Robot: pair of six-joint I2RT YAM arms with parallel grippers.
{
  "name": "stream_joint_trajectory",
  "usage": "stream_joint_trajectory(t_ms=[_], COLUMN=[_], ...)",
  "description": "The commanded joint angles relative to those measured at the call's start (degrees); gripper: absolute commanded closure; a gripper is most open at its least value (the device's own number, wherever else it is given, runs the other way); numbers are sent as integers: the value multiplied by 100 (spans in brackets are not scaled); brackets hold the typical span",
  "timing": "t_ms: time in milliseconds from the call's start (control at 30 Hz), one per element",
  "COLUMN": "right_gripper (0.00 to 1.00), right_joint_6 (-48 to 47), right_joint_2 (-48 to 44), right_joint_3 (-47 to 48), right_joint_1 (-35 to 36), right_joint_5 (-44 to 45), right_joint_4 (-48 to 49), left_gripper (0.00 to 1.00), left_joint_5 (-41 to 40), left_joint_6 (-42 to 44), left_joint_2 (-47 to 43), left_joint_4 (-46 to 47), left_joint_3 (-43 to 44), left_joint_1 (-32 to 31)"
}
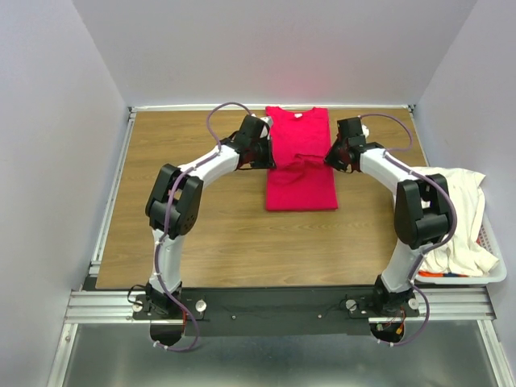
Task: Fold and stack the t-shirts
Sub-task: Fold the tshirt
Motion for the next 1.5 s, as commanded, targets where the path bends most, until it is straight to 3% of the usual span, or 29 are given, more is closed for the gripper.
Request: stream_joint_trajectory(t_ms=[0,67,100,167,233,267,333,400,500,733,867,1200,1467], right_gripper=[100,100,93,81,50,44,31,25,27,47,50,50,50], right_joint_6=[-56,-91,-109,-170,-293,-354,-522,-609,-637,-575,-557,-618,-575], right_joint_2=[289,411,447,509,579,588,562,431,237,-80,17,280,386], right_joint_3=[286,374,435,497,637,699,839,866,700,-21,-258,-786,-1190], right_joint_1=[-163,-198,-242,-312,-426,-461,-523,-532,-532,30,267,496,935], right_joint_5=[51,15,-28,-90,-239,-344,-345,-284,-424,-363,-284,93,235], right_joint_4=[102,93,102,102,102,102,93,84,102,189,260,357,357], left_gripper=[100,100,100,81,59,54,34,30,34,84,89,91,92], left_joint_5=[47,74,57,48,-22,-75,-58,-92,-207,-233,-181,-40,-23], left_joint_6=[93,67,66,75,137,163,172,259,304,155,84,-284,-733], left_joint_2=[316,386,395,404,299,246,114,-53,-246,-326,-124,588,246], left_joint_4=[-104,-69,-60,1,27,71,185,203,151,282,405,687,1116], left_joint_3=[389,442,442,459,486,460,372,371,328,-77,-77,-208,-1437], left_joint_1=[104,148,157,201,306,393,464,517,535,237,-1,-379,-388])
